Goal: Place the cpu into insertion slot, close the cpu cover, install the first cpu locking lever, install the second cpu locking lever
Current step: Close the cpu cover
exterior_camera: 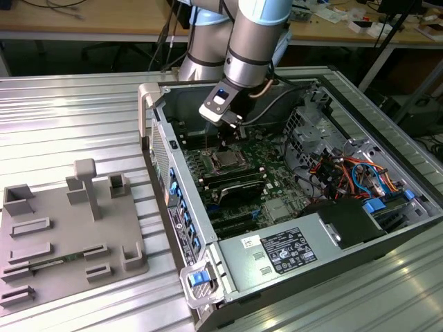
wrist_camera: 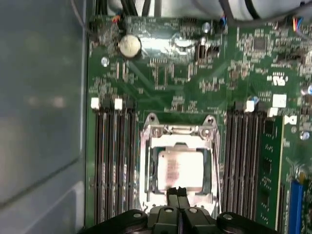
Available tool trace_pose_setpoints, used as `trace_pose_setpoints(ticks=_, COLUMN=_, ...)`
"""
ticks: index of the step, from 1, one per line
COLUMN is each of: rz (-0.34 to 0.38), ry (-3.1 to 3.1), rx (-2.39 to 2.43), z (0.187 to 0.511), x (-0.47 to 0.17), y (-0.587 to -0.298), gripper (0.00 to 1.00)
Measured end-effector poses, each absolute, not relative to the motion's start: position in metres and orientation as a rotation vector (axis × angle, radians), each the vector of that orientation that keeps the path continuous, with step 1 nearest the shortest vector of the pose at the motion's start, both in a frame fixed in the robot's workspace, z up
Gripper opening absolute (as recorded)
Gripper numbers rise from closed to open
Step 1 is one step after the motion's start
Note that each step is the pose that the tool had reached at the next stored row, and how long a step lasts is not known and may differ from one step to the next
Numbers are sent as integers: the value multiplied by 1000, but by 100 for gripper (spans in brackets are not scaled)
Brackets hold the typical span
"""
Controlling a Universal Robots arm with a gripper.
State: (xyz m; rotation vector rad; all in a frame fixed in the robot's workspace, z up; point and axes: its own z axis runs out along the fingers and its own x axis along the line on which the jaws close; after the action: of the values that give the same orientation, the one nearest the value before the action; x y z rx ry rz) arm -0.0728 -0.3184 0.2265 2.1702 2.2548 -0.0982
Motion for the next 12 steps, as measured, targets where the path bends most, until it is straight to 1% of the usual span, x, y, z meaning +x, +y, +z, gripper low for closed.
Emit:
trace_pose_setpoints(ticks=3, rz=-98, ry=2255, rx=2170, z=221, x=-75, y=-318, gripper=11)
trace_pose_setpoints(ticks=7, rz=-100, ry=2255, rx=2170, z=207, x=-76, y=-318, gripper=11)
trace_pose_setpoints(ticks=12, rz=-98, ry=2255, rx=2171, z=206, x=-77, y=-318, gripper=11)
